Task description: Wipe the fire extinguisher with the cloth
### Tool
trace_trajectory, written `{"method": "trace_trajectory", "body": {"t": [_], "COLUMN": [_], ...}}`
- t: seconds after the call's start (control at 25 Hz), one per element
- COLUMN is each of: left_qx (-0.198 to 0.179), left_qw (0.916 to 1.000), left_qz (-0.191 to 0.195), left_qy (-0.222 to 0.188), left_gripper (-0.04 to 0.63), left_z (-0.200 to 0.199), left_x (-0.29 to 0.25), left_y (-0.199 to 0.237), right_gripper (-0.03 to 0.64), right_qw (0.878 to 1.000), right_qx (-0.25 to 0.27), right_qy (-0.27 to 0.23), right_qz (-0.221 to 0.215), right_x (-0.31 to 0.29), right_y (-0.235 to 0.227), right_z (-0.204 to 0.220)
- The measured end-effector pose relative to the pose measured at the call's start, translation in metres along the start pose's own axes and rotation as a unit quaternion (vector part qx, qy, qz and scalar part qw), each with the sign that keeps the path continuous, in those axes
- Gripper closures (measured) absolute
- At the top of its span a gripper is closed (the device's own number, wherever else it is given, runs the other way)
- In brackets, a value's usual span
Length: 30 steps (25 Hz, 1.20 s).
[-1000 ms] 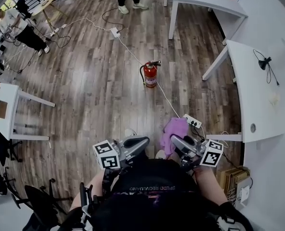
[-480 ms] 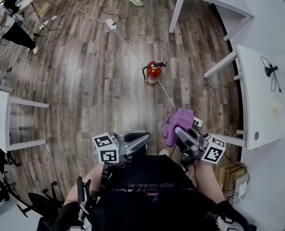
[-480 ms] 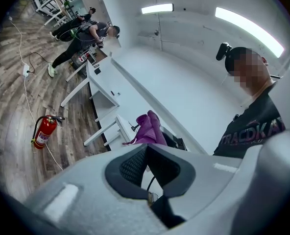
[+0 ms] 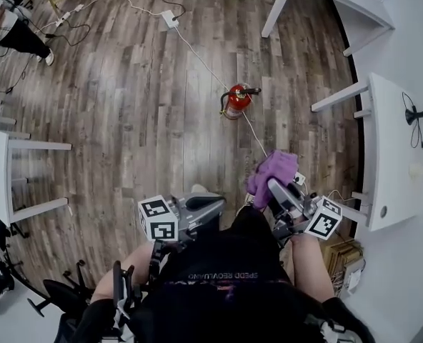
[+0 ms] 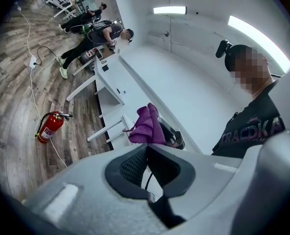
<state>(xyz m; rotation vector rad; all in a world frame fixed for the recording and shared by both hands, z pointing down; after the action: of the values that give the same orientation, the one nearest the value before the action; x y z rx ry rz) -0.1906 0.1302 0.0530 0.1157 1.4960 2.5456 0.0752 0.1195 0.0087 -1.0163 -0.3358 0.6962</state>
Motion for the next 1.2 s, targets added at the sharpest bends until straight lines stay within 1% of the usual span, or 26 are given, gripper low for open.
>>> {"method": "trace_trajectory", "body": {"t": [0.16, 0.28, 0.44, 0.64, 0.88, 1.04, 1.12, 1.2], "left_qx": [-0.003, 0.002, 0.009, 0.033, 0.039, 0.047, 0.035, 0.009], "left_qw": [0.9998, 0.9994, 0.9989, 0.9982, 0.9978, 0.9983, 0.999, 0.9995], "left_qz": [-0.018, -0.035, -0.046, -0.051, -0.053, -0.035, -0.028, -0.023], "left_qy": [0.004, 0.0, -0.003, 0.003, -0.007, 0.0, 0.005, 0.018], "left_gripper": [0.597, 0.597, 0.597, 0.597, 0.597, 0.597, 0.597, 0.597], "left_z": [-0.004, -0.001, 0.015, 0.038, 0.065, 0.077, 0.083, 0.087], "left_x": [-0.008, -0.021, -0.052, -0.095, -0.134, -0.153, -0.161, -0.169], "left_y": [0.006, 0.009, 0.015, 0.033, 0.082, 0.12, 0.141, 0.164], "right_gripper": [0.528, 0.528, 0.527, 0.528, 0.528, 0.528, 0.528, 0.528], "right_qw": [1.0, 1.0, 0.998, 0.996, 0.993, 0.995, 0.996, 0.997], "right_qx": [-0.011, -0.021, -0.027, -0.033, -0.026, -0.009, 0.001, 0.01], "right_qy": [0.008, 0.022, 0.051, 0.084, 0.112, 0.099, 0.086, 0.07], "right_qz": [0.002, -0.003, -0.014, -0.014, -0.004, 0.015, 0.023, 0.027], "right_x": [-0.007, -0.011, -0.016, -0.025, -0.047, -0.064, -0.069, -0.074], "right_y": [-0.026, -0.049, -0.08, -0.131, -0.207, -0.254, -0.279, -0.306], "right_z": [-0.014, -0.026, -0.049, -0.07, -0.079, -0.082, -0.081, -0.077]}}
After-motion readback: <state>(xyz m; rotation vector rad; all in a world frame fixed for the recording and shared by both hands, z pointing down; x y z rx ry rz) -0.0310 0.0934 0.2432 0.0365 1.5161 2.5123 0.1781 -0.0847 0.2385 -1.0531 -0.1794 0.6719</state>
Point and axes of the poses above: the fingertips, and each gripper's own axes: x backward along the fingers, y to its left, z out of its underside, the point moved 9 cm from there along x, backward along the fingers, and after that the axes turned 1 degree about x, right-handed, at the moved point
